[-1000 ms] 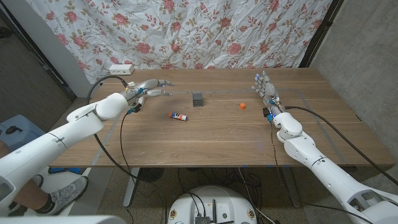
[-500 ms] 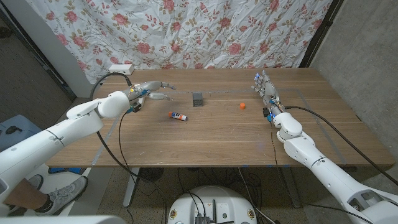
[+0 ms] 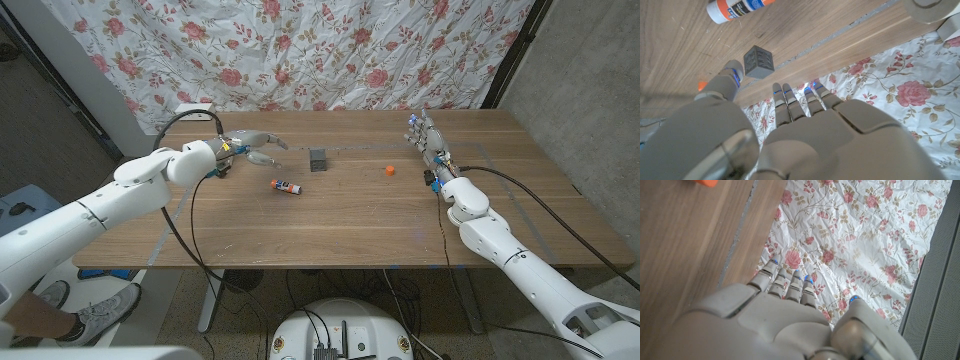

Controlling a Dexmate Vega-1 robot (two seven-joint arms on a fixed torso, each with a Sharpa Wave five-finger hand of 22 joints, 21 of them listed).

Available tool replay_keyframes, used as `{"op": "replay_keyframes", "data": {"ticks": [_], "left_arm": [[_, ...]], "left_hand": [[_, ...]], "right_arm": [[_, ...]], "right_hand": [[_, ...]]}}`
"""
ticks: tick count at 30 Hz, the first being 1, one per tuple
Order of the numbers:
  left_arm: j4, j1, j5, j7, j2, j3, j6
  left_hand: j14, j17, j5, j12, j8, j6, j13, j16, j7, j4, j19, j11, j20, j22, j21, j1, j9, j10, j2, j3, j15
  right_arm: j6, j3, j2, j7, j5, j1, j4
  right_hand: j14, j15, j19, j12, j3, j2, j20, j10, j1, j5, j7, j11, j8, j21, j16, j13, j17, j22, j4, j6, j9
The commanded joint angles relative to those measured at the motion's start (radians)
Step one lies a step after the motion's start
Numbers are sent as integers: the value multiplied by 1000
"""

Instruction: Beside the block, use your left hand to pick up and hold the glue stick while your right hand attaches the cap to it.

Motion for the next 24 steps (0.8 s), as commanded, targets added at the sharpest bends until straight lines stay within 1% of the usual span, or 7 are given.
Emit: {"op": "replay_keyframes", "data": {"ticks": [1, 6, 13, 15, 17, 23, 24], "left_arm": [[-100, -38, 149, -150, 2, 45, 87], [-128, -43, 209, -201, -2, 62, 113], [-139, -37, 299, -201, -12, 78, 114], [-142, -34, 322, -211, -21, 82, 127], [-138, -38, 337, -216, -24, 87, 115], [-138, -34, 392, -267, -53, 105, 155], [-140, -33, 403, -277, -59, 109, 168]], "left_hand": [[-8, 3, 2, -4, -3, 1, 4, 0, -12, 3, -7, -7, -54, 1, -4, 7, 6, 0, -8, -9, -43], [-12, 3, 1, -6, -6, -5, 4, 1, -18, 4, -10, -9, -53, 1, -3, 10, 6, -3, -15, -16, -42], [-23, 4, 0, -11, -12, -20, 4, 2, -23, 8, -33, -11, -46, 1, -5, 12, 7, -16, -28, -38, -41], [-25, 4, -1, -11, -11, -18, 4, 2, -27, 8, -38, -11, -47, 2, -6, 12, 7, -16, -31, -42, -42], [-28, 4, -3, -11, -12, -21, 4, 2, -27, 8, -42, -12, -46, 2, -6, 12, 7, -17, -34, -46, -42], [-33, 4, -5, -6, -16, -34, 4, 3, -31, 8, -51, -11, -42, 2, -5, 15, 7, -1, -41, -57, -40], [-35, 4, -6, -5, -19, -42, 4, 3, -37, 8, -54, -12, -40, 2, -4, 17, 7, 2, -42, -61, -37]], "right_arm": [[-9, 6, -19, 7, -5, 5, -3], [6, 12, -16, 10, -1, 4, 9], [25, 21, -10, 7, 7, -2, 19], [27, 23, -10, 10, 10, -3, 22], [29, 24, -9, 9, 11, -3, 24], [31, 26, -11, 13, 13, -1, 28], [30, 26, -11, 14, 14, -1, 28]], "right_hand": [[2, -3, 6, 3, 2, 3, -6, 5, -6, 7, 1, 3, 3, 3, 4, 1, 1, 3, -9, 0, 2], [2, -5, 5, 4, 3, 4, -7, 5, -5, 7, 1, 3, 3, 3, 4, 0, -1, 3, -10, 0, 2], [3, -5, 5, 4, 5, 5, -7, 6, -5, 7, 2, 4, 3, 4, 5, -1, -4, 3, -12, 1, 2], [3, -5, 5, 4, 5, 5, -7, 6, -5, 7, 2, 4, 4, 4, 5, -1, -5, 3, -12, 1, 2], [3, -5, 5, 4, 5, 5, -7, 6, -5, 7, 2, 4, 4, 4, 5, -1, -5, 3, -12, 1, 2], [3, -5, 5, 5, 6, 6, -7, 7, -5, 7, 1, 4, 4, 4, 6, -2, -7, 3, -13, 1, 2], [3, -4, 5, 5, 6, 6, -7, 8, -5, 7, 1, 4, 4, 4, 6, -2, -8, 3, -14, 1, 2]]}}
